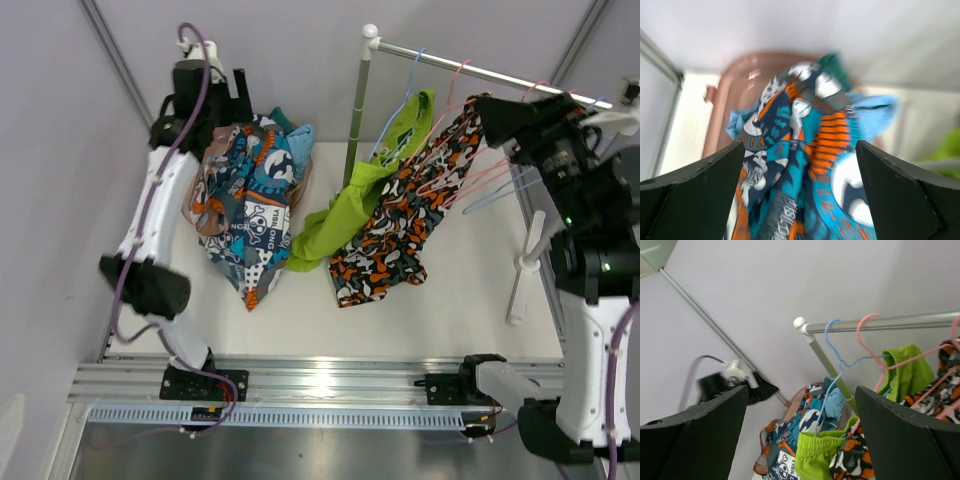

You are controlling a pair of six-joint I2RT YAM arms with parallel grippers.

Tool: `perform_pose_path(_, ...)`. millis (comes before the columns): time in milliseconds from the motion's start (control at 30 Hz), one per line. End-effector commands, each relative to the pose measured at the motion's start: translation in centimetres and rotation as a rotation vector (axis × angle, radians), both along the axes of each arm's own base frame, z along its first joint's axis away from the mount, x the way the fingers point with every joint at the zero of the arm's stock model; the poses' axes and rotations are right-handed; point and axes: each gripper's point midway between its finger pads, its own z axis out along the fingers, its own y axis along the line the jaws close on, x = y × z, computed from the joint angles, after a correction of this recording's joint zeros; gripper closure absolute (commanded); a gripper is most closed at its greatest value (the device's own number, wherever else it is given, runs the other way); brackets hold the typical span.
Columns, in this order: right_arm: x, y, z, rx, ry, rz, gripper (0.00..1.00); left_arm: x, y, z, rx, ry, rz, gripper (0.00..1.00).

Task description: Remove the shorts from the hanger

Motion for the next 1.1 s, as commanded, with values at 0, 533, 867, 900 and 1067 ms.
perform_pose_path(0,4.5,1.6,-0.6,-0.046,0.040,0.015,0.06,-6.4,-1.4,9.3,-0.088,-0.227,-0.086,0.01)
perform_pose_path(533,13.0,1.3,-12.9,-0.110,0.376,-0.210,0.13,-24.4,-2.2,1.6,-0.163,-0.265,-0.289,0.01)
perform_pose_path(867,16.1,3.3,-16.3,-0.097,0.423,-0.183,0.27,-25.0,-3.4,-2.7,-0.185,-0.253,-0.362,0.01)
perform_pose_path(900,16.3,3.5,-15.9,-0.097,0.415,-0.180,0.34,-24.9,-3.5,-2.8,-0.187,-0.263,-0.362,0.01)
perform_pose_path(1067,16.1,3.5,-15.8,-0.104,0.424,-0.192,0.75,-24.6,-3.9,-4.3,-0.201,-0.246,-0.376,0.01)
